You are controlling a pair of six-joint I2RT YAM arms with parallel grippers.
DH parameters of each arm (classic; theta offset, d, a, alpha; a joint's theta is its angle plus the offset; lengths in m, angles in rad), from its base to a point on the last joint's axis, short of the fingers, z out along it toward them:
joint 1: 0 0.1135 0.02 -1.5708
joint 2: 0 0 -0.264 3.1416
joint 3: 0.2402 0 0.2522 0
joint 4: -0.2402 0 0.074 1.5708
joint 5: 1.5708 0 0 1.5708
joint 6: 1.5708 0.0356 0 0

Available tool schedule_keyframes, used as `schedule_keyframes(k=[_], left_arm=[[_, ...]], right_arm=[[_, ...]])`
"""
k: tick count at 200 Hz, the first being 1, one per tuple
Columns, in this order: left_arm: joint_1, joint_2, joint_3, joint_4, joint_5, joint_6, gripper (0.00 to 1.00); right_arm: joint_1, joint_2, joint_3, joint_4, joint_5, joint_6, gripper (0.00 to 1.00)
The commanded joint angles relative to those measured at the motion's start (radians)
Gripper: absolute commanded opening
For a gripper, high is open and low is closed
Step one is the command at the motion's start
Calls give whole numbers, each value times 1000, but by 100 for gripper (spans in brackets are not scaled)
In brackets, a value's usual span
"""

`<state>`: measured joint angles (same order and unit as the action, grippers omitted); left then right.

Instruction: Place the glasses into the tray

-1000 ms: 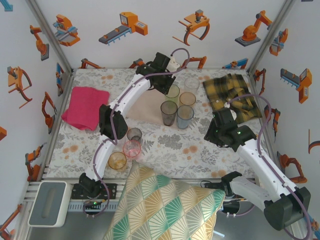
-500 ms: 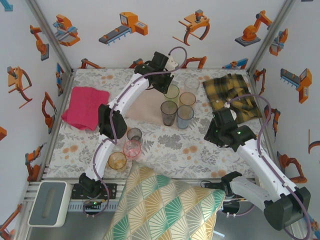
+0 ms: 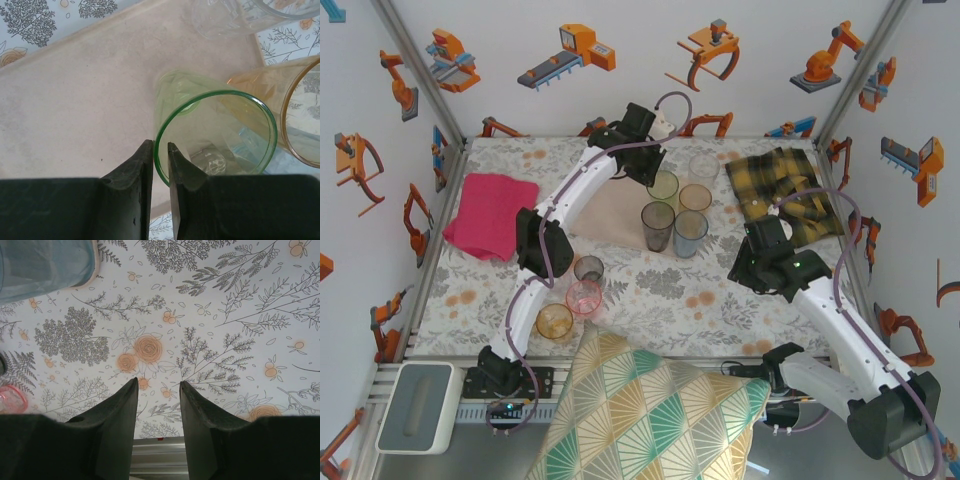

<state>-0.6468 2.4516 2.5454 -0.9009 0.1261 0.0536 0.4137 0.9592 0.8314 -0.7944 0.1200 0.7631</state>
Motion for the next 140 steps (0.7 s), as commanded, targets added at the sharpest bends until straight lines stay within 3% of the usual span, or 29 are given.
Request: schedule_keyframes(k=[1,56,140], left_arm=[[-3,-9,30,-12,20,-22,23],[-5,-15,30,-13,29,-24,23],[1,10,40,-5,34,-19,36]], right_arm=[[-8,4,1,15,1,7,39],[-7,6,0,15,0,8,40],[-8,6,-3,19,0,7,40]])
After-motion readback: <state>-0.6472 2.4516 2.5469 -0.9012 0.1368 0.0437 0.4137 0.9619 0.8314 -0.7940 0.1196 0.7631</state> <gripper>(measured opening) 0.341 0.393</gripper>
